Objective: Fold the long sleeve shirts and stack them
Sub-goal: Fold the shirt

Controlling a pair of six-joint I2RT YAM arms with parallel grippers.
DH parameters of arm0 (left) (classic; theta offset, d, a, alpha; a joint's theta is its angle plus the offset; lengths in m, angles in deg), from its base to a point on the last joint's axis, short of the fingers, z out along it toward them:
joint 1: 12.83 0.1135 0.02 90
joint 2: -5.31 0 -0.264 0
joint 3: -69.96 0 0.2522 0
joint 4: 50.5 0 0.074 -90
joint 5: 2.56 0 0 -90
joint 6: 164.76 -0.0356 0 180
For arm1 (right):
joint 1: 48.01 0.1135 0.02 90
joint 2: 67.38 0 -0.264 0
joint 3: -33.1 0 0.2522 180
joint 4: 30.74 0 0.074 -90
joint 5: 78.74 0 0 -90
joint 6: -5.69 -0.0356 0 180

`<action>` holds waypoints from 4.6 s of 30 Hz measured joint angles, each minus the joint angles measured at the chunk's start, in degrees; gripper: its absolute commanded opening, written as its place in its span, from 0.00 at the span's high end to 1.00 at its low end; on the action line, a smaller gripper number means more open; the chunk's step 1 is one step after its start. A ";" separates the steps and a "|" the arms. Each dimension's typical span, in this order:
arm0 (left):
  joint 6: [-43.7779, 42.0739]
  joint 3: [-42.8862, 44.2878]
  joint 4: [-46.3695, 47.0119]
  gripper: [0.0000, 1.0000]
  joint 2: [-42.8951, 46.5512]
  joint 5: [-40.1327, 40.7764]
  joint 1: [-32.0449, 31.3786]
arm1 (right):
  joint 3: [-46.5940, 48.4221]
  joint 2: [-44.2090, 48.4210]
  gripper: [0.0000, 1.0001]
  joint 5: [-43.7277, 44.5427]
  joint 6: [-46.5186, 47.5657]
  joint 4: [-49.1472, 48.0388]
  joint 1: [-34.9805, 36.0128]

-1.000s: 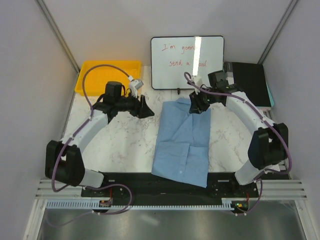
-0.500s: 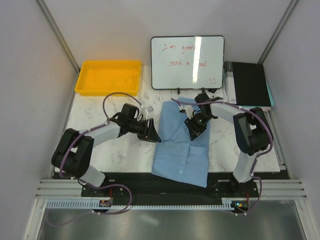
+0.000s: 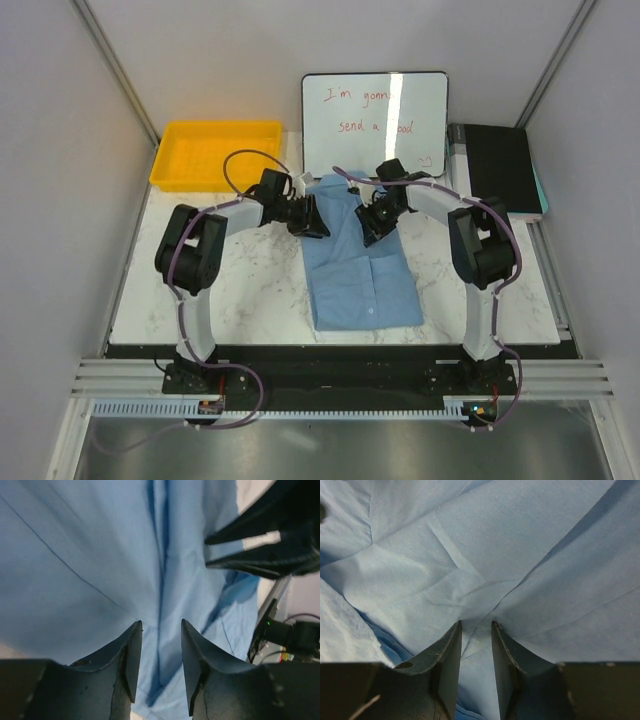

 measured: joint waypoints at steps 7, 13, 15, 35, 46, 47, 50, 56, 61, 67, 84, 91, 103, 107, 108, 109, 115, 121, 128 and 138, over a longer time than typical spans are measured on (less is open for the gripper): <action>0.07 5.60 -1.86 0.47 -5.99 -0.55 4.22 | 3.13 -0.57 0.51 1.29 -3.23 -1.27 -0.57; 2.16 -11.23 2.38 0.36 12.76 -4.92 6.54 | 3.26 8.26 0.38 -2.58 -5.77 -0.13 -3.15; 4.09 -17.05 3.15 0.33 21.09 -5.62 6.10 | 2.56 12.79 0.33 -4.02 -5.66 1.42 -4.33; 14.32 -31.23 7.08 0.33 20.83 -3.61 -1.27 | -16.35 13.14 0.37 -9.90 0.98 13.46 -13.35; 14.29 -27.63 11.85 0.70 15.34 -3.10 -2.01 | -14.40 8.72 0.56 -12.37 0.79 11.41 -13.35; 14.27 -27.56 11.93 0.74 15.30 -2.99 -2.03 | -14.29 8.70 0.59 -12.59 0.74 11.28 -13.35; 13.92 -27.56 12.17 0.87 15.50 -2.34 -2.03 | -13.79 8.70 0.74 -12.87 0.72 11.10 -13.35; 9.25 -27.54 11.82 0.98 19.82 0.17 -2.10 | -13.75 8.87 0.98 -12.90 -0.04 9.53 -13.35; 4.15 -26.75 11.58 0.93 19.06 2.62 -2.14 | -13.88 8.87 0.99 -12.85 -1.20 6.69 -13.33; 0.83 -23.04 7.85 0.89 12.24 6.03 -2.36 | -14.21 8.81 0.97 -12.13 -3.21 2.99 -12.90; -10.60 -12.68 -4.57 0.54 9.18 8.55 0.90 | -20.41 11.21 0.67 -10.69 -7.32 -0.90 -7.26; -10.54 -16.90 -5.70 0.27 21.33 1.09 8.07 | -20.28 19.76 0.22 -10.03 -8.98 2.10 -9.35; 3.52 -31.65 3.80 0.28 40.63 -9.81 -4.50 | -29.77 39.10 0.17 -21.27 -24.13 -6.27 -6.49; 12.79 -37.99 9.42 0.28 35.45 -10.29 -9.79 | -39.93 39.52 0.16 -25.53 -35.50 -15.72 1.49; 14.14 -38.01 10.56 0.28 33.86 -10.03 -10.32 | -41.66 39.17 0.16 -25.99 -37.77 -17.77 2.47; 14.97 -37.99 11.69 0.28 32.68 -9.51 -10.67 | -43.06 38.56 0.17 -26.27 -39.60 -20.04 3.06; 18.88 -37.64 16.68 0.29 23.15 -5.07 -9.97 | -44.94 26.64 0.18 -26.45 -43.87 -27.63 3.50; 22.36 -37.38 17.73 0.30 17.44 -6.54 -7.80 | -42.16 19.89 0.21 -29.73 -42.95 -24.33 2.51; 21.18 -40.59 17.66 0.24 25.31 -8.17 -4.37 | -39.89 27.12 0.18 -26.62 -31.85 -15.30 1.03; 16.00 -25.92 28.46 0.27 20.06 -10.80 -4.33 | -31.34 25.35 0.21 -26.82 -25.92 -20.06 -0.46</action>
